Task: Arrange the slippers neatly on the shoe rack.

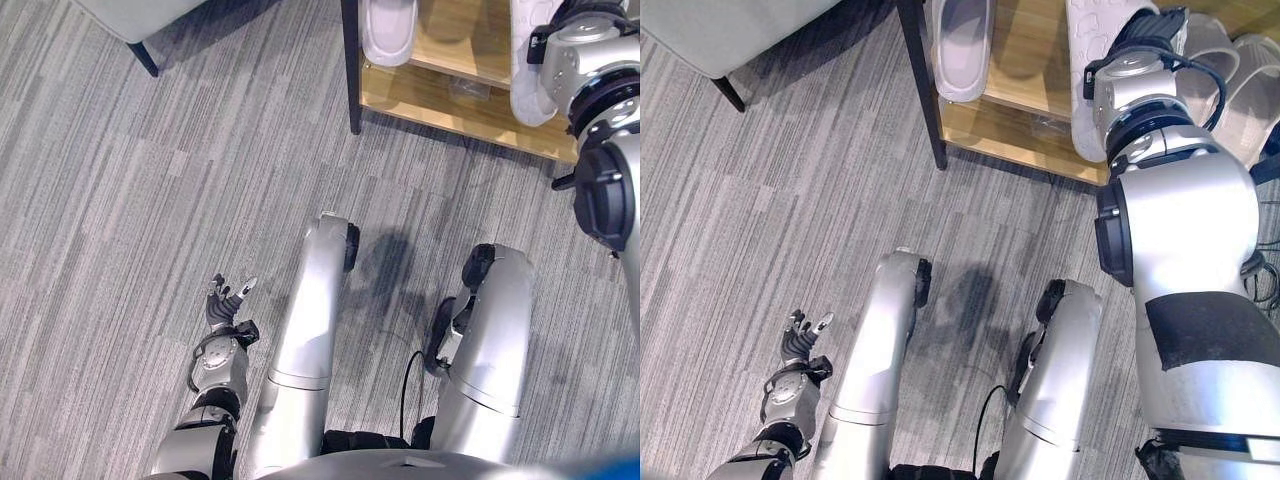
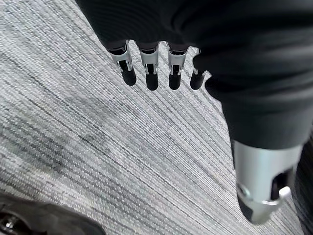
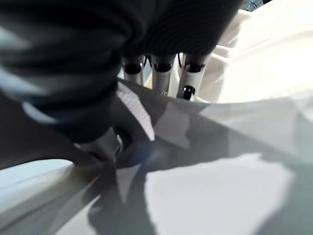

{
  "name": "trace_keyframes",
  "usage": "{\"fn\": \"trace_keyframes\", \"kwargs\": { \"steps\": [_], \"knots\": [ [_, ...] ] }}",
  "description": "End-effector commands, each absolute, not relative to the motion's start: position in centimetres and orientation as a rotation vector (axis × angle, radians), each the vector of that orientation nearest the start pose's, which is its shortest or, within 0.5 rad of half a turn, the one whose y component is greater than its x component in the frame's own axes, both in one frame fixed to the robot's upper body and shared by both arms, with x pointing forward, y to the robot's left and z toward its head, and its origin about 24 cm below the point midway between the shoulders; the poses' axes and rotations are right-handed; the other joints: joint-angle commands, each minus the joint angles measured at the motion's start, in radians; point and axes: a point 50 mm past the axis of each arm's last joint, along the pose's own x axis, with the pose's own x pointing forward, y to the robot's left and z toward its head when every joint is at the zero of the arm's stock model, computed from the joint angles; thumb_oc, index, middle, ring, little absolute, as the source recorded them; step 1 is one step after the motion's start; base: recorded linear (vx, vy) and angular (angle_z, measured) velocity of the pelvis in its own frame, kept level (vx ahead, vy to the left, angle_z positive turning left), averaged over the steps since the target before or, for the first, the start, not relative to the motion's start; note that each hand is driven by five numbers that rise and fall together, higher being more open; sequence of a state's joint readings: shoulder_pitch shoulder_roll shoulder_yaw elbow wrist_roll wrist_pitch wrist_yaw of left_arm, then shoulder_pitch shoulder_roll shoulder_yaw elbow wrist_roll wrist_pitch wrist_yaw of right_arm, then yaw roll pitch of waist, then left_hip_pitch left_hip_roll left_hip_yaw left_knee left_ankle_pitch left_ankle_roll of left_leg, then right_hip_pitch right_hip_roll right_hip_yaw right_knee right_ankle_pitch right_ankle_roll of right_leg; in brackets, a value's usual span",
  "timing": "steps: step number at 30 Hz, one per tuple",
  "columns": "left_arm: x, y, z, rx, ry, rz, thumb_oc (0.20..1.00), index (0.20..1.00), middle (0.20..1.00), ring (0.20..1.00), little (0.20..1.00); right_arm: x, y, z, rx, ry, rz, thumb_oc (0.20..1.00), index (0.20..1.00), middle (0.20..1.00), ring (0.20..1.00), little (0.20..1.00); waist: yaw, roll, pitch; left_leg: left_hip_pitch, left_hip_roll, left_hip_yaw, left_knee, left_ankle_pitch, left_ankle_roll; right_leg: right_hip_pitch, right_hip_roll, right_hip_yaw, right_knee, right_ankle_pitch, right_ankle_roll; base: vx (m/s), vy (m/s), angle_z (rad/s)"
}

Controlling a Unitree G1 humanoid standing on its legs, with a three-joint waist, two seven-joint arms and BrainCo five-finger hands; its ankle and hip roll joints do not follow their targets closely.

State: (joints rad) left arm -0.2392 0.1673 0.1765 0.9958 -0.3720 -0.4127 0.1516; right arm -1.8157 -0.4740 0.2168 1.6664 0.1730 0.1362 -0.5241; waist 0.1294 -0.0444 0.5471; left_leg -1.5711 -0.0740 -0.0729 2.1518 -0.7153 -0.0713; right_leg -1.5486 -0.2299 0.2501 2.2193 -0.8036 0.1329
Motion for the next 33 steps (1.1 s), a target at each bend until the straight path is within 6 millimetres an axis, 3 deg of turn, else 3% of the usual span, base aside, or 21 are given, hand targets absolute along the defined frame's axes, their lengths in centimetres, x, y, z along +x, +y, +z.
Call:
{"fn": "trace_keyframes", "kwargs": {
  "steps": [1,10,18,19,20,21,26,33],
  "knots": [
    [23.9,24.6,-5.6,-0.112,0.255,0.439,1.0,1.0,1.0,1.0,1.0,38.9,-23.5,38.4,-0.258,-0.191,-0.829,0.2,0.2,0.2,0.2,0.2,0.047,0.013,-0.027,0.001,0.02,0.043,0.109,-0.098,0.094,-0.01,0.026,-0.01,-0.074,0.222,-0.079,0.01,0.055,-0.01],
    [23.4,23.7,-5.0,-0.091,0.239,0.358,1.0,1.0,1.0,1.0,1.0,38.1,-25.9,38.3,-0.21,-0.174,-0.924,0.2,0.2,0.2,0.2,0.2,0.079,0.027,-0.027,0.001,0.022,0.044,0.093,-0.12,0.11,-0.013,0.002,-0.017,-0.095,0.232,-0.076,0.02,0.028,0.02],
    [21.6,23.2,-5.3,-0.024,0.258,0.276,1.0,1.0,1.0,1.0,1.0,37.1,-26.7,40.0,-0.181,-0.266,-0.977,0.203,0.203,0.203,0.203,0.203,0.109,0.047,-0.027,0.001,0.024,0.052,0.065,-0.138,0.123,-0.014,-0.024,-0.039,-0.131,0.241,-0.068,0.03,0.033,0.04],
    [21.6,23.3,-5.2,-0.015,0.253,0.272,1.0,1.0,1.0,1.0,1.0,37.0,-26.7,40.2,-0.165,-0.273,-0.976,0.576,0.576,0.576,0.576,0.576,0.112,0.05,-0.027,0.001,0.024,0.05,0.065,-0.14,0.125,-0.014,-0.024,-0.04,-0.134,0.243,-0.067,0.0,0.0,0.0],
    [21.4,23.3,-5.3,-0.013,0.259,0.267,1.0,1.0,1.0,1.0,1.0,37.0,-26.7,40.2,-0.159,-0.272,-0.978,0.843,0.843,0.843,0.843,0.843,0.114,0.052,-0.027,0.001,0.024,0.05,0.065,-0.143,0.127,-0.013,-0.025,-0.038,-0.137,0.242,-0.067,0.0,0.0,0.0],
    [21.1,23.3,-5.5,-0.01,0.267,0.265,1.0,1.0,1.0,1.0,1.0,37.0,-26.9,40.2,-0.132,-0.271,-0.981,1.0,1.0,1.0,1.0,1.0,0.117,0.055,-0.027,0.001,0.022,0.046,0.066,-0.145,0.128,-0.014,-0.027,-0.039,-0.136,0.242,-0.065,0.0,0.0,0.0],
    [20.3,23.2,-6.3,0.037,0.303,0.221,1.0,1.0,1.0,1.0,1.0,36.6,-27.0,40.9,0.006,-0.295,-0.972,1.0,1.0,1.0,1.0,1.0,0.124,0.073,-0.027,0.001,0.019,0.048,0.061,-0.146,0.134,-0.017,-0.038,-0.047,-0.139,0.241,-0.064,0.01,0.035,0.0],
    [19.8,22.7,-6.8,0.045,0.317,0.194,1.0,1.0,1.0,1.0,1.0,36.0,-27.9,41.0,0.037,-0.31,-1.022,1.0,1.0,1.0,1.0,1.0,0.118,0.082,-0.027,0.001,0.019,0.051,0.063,-0.148,0.133,-0.019,-0.04,-0.042,-0.128,0.235,-0.065,0.0,0.012,0.0]
  ]
}}
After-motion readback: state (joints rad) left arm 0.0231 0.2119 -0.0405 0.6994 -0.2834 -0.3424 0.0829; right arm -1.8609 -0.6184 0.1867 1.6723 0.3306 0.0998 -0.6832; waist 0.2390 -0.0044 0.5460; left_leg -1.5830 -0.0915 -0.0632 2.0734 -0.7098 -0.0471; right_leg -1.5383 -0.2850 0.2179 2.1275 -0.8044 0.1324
